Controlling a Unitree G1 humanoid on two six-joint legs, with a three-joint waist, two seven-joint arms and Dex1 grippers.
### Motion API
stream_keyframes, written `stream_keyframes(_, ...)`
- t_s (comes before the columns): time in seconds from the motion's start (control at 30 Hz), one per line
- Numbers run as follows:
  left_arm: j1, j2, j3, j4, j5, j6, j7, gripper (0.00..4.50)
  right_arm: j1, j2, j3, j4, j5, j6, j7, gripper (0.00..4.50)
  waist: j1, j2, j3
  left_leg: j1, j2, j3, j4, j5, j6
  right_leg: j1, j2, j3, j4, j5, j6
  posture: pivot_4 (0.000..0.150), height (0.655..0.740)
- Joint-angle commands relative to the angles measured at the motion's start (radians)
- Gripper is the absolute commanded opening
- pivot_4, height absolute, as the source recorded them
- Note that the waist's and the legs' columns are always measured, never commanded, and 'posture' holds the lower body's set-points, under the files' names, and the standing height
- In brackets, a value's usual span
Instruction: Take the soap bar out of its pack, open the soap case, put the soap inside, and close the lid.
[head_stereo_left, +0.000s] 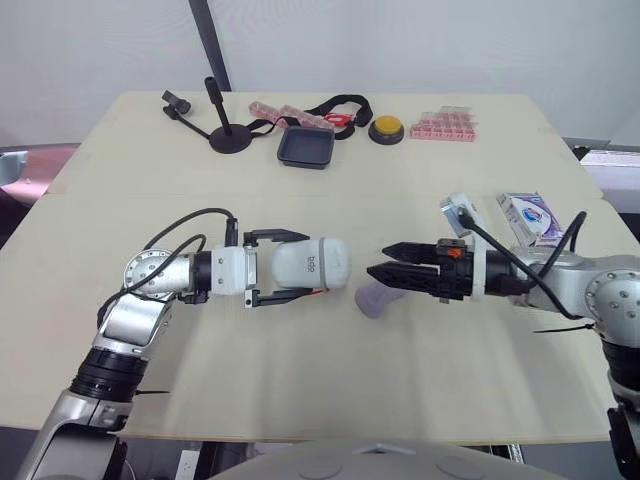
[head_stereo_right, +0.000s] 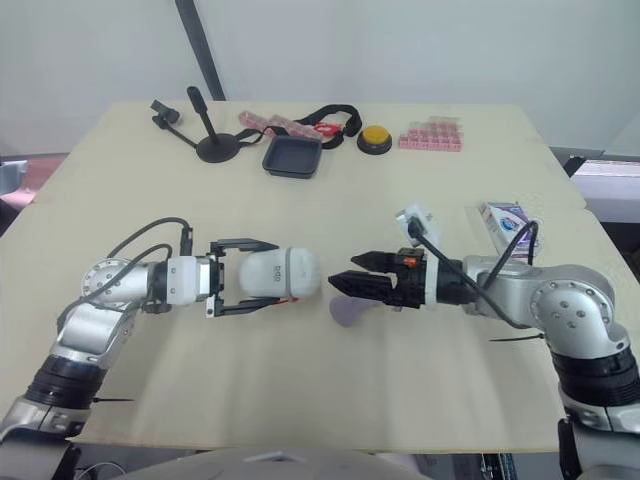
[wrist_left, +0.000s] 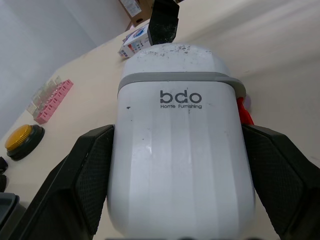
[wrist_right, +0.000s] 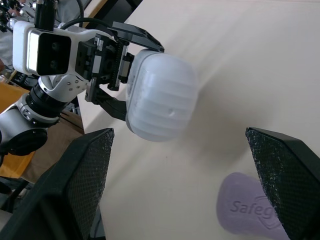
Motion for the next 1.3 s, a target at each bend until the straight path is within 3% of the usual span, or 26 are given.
stream_keyframes(0.03, -0.024, -0.004, -0.005, -0.008, 0.002, -0.03, 0.011, 3.48, -0.027, 0.008, 0.01, -0.015, 0.076, -0.008, -0.052, 4.5, 0.0, 0.0, 0.0, 0.0, 0.0, 0.0, 0.0, 0.0, 0.0, 0.0, 0.0, 0.0, 0.0, 0.0, 0.0, 0.15, 0.74)
stream_keyframes(1.0, -0.014, -0.01, -0.051, -0.062, 0.014, -0.017, 0.061, 3.48, -0.113, 0.058, 0.143, 0.124, 0.277, -0.023, -0.248, 4.5, 0.016, 0.0, 0.0, -0.005, 0.0, 0.0, 0.0, -0.001, -0.001, -0.003, 0.004, -0.002, 0.0, 0.0, 0.0, 0.15, 0.74)
stream_keyframes(1.27, -0.013, -0.009, -0.055, -0.083, 0.01, 0.014, 0.068, 3.48, -0.109, 0.046, 0.155, 0.142, 0.288, -0.016, -0.246, 2.06, 0.016, 0.0, 0.0, -0.006, 0.0, 0.0, 0.0, -0.001, -0.001, -0.004, 0.005, -0.002, 0.0, 0.0, 0.0, 0.15, 0.74)
stream_keyframes(1.3, -0.011, -0.006, -0.057, -0.086, 0.009, 0.017, 0.068, 3.48, -0.105, 0.042, 0.155, 0.143, 0.285, -0.014, -0.241, 2.01, 0.016, 0.0, 0.0, -0.006, 0.0, 0.0, 0.0, -0.001, -0.001, -0.004, 0.004, -0.002, 0.0, 0.0, 0.0, 0.15, 0.74)
